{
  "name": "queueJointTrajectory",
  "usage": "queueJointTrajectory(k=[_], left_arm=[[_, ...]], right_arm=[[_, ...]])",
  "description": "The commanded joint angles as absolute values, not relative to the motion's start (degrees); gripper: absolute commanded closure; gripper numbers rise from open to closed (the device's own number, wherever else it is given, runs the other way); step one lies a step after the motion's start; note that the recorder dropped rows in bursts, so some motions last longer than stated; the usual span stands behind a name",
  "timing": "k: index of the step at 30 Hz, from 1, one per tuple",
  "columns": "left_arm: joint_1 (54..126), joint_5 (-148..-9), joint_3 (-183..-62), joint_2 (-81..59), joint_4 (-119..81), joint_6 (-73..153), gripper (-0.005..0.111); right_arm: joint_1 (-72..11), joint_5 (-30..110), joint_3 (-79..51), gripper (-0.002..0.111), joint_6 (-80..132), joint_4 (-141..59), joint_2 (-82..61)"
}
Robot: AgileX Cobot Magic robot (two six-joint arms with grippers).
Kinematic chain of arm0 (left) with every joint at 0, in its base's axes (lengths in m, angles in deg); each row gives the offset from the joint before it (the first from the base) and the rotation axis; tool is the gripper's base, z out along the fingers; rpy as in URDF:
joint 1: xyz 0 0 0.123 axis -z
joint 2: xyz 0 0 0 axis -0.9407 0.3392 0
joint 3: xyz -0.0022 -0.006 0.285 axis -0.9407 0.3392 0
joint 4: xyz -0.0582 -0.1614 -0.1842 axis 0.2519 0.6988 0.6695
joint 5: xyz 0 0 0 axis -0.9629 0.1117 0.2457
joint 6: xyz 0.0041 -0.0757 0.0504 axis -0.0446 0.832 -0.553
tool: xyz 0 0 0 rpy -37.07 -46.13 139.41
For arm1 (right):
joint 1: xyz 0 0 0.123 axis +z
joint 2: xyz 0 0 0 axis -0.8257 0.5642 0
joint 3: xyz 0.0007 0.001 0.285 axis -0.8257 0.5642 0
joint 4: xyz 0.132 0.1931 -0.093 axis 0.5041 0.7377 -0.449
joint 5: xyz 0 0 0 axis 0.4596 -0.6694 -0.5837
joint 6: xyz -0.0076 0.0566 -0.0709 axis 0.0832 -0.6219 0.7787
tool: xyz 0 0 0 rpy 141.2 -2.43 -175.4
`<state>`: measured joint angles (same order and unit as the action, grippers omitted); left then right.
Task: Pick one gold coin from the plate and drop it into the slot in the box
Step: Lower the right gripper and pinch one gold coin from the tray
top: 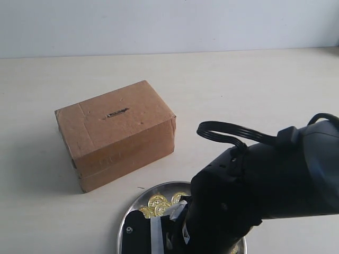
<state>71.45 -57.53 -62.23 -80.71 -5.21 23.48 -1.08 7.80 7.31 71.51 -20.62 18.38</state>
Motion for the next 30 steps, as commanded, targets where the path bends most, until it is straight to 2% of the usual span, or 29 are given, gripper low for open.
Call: queueJointTrajectory(k=[1, 24, 30], left_arm=[[71.46, -57.84, -62.03, -80.93, -5.24, 23.58, 0.107], [71.46, -57.84, -62.03, -80.93, -5.24, 23.58, 0.107], [71.46, -57.84, -62.03, -80.93, -5.24, 23.58, 0.107]], right_arm=[[-0.98, 8.2, 6.89, 0.057, 71.8, -20.23, 18.45], [-0.98, 8.21, 6.23, 0.057, 71.8, -20.12, 19.46], [-0.98, 7.75, 6.23, 0.064, 71.8, -20.12, 19.46]])
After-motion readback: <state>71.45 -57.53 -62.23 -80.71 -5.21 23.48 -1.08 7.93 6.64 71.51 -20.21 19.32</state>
